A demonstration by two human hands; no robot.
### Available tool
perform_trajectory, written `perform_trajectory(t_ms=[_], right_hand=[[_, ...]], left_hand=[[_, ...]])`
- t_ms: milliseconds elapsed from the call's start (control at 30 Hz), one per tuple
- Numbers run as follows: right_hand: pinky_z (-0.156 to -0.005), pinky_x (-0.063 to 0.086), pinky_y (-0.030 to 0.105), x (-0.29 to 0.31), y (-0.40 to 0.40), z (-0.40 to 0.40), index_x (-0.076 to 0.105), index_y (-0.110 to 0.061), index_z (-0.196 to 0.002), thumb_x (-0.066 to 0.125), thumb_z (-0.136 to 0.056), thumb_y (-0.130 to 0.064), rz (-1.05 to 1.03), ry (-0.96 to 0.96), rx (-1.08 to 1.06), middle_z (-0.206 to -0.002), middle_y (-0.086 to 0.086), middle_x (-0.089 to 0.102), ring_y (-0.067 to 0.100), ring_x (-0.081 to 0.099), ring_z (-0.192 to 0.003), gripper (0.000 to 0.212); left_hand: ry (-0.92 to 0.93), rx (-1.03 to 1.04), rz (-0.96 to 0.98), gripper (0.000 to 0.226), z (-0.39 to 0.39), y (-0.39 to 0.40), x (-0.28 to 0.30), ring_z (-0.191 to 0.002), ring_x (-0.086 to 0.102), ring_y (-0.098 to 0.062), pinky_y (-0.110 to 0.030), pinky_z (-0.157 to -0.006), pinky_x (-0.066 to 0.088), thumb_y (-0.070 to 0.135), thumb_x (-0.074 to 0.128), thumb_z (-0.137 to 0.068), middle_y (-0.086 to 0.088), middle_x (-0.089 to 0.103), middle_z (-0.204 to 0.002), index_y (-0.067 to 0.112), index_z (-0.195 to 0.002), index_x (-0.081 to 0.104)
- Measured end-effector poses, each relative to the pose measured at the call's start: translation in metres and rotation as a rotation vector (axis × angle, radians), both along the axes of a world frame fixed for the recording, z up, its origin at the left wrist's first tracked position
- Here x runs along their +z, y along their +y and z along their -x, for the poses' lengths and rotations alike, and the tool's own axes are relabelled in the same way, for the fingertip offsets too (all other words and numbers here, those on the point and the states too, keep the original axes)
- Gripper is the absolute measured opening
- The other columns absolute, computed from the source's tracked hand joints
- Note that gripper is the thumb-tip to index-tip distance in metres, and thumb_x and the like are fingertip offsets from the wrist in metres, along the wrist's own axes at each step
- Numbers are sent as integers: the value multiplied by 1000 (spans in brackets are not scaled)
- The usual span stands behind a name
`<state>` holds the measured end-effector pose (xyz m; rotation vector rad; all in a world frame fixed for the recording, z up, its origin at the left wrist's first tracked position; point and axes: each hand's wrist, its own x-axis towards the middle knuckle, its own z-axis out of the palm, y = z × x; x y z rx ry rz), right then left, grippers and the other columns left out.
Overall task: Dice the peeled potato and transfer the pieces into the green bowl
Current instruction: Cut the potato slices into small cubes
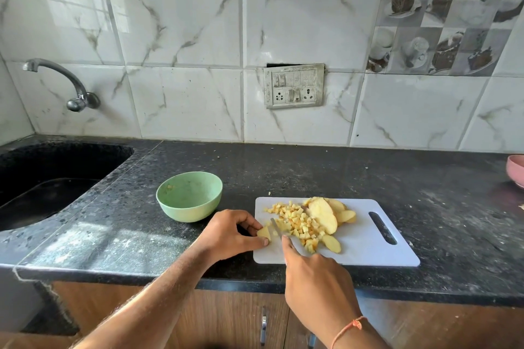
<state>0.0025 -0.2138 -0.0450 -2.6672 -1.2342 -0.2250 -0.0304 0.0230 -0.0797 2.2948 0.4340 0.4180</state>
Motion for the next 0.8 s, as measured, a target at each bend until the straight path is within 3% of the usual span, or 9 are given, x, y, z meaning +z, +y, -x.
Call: perform_trajectory(t_ms=[133,533,800], right_hand=[[-63,49,35,3,3,8,17,-30,-164,38,-103,-25,-18,4,15,-94,2,71,22,68,-83,65],[-65,42,35,8,12,13,23,-25,-164,39,-101,-20,32,17,52,-101,4,72,26,68,-92,65],[-81,53,40,14,29,9,24,-21,-163,39,-98,-14,142,48,26,-113,11,70,33,67,-104,67]], left_hand=[[-1,-9,-4,27,0,1,1,-79,72,2,-24,-74,59,45,96,-71,22,77,-85,34,-91,80],[-23,-36,-2,28,1,3,-1,-79,72,-3,-32,-76,60,44,95,-72,19,77,-84,31,-92,79],[-32,-69,-9,21,1,6,-2,-81,73,-3,-30,-78,60,38,93,-77,19,77,-85,32,-93,82]])
